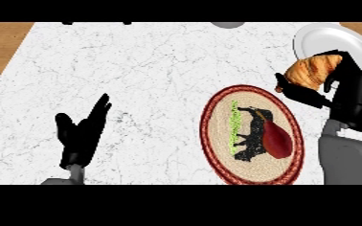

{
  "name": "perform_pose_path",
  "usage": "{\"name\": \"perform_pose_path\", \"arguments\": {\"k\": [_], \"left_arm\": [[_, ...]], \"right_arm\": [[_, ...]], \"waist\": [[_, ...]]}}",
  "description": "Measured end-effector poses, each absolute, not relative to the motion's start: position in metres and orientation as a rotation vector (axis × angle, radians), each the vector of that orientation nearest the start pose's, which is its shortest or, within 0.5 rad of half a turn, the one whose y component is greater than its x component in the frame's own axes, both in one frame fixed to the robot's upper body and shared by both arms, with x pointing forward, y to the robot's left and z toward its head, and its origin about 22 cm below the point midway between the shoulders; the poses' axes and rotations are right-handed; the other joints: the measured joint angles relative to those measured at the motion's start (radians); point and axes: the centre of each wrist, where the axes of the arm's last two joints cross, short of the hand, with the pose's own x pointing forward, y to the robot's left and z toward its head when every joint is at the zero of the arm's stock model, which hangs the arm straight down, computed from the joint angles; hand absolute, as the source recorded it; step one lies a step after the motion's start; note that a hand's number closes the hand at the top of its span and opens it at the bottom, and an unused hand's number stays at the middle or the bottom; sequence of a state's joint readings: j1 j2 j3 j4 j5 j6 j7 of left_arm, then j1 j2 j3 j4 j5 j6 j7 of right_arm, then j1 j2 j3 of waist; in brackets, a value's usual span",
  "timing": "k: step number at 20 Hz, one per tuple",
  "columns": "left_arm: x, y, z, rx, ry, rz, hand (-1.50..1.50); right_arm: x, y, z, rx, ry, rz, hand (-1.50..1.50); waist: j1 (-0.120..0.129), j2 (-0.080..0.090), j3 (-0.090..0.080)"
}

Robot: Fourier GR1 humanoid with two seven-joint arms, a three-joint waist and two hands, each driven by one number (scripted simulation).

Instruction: Pick the croissant from the placemat and place it in the plate

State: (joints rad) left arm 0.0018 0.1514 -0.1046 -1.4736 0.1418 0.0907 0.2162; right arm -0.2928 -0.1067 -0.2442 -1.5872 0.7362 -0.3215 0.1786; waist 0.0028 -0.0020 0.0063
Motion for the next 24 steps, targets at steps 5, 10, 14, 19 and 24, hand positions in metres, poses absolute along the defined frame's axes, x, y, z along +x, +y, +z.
{"name": "perform_pose_path", "arguments": {"k": [5, 10, 14, 19, 24], "left_arm": [[0.242, 0.242, -0.018, 0.000, -1.243, -0.012, 0.00], [0.245, 0.234, -0.016, 0.005, -1.243, -0.022, 0.00], [0.247, 0.232, -0.017, -0.009, -1.257, -0.035, 0.00], [0.249, 0.229, -0.016, -0.019, -1.270, -0.053, 0.00], [0.251, 0.223, -0.013, -0.024, -1.284, -0.068, 0.00]], "right_arm": [[0.325, -0.334, 0.081, -1.156, -1.633, 0.017, 1.50], [0.347, -0.383, 0.076, -1.238, -1.619, -0.049, 1.50], [0.357, -0.419, 0.080, -1.273, -1.604, -0.081, 1.50], [0.357, -0.454, 0.085, -1.293, -1.602, -0.093, 1.50], [0.348, -0.479, 0.081, -1.281, -1.461, -0.053, -1.50]], "waist": [[0.010, 0.003, 0.000], [0.023, 0.009, 0.000], [0.038, 0.015, 0.002], [0.054, 0.022, 0.004], [0.071, 0.032, 0.004]]}}
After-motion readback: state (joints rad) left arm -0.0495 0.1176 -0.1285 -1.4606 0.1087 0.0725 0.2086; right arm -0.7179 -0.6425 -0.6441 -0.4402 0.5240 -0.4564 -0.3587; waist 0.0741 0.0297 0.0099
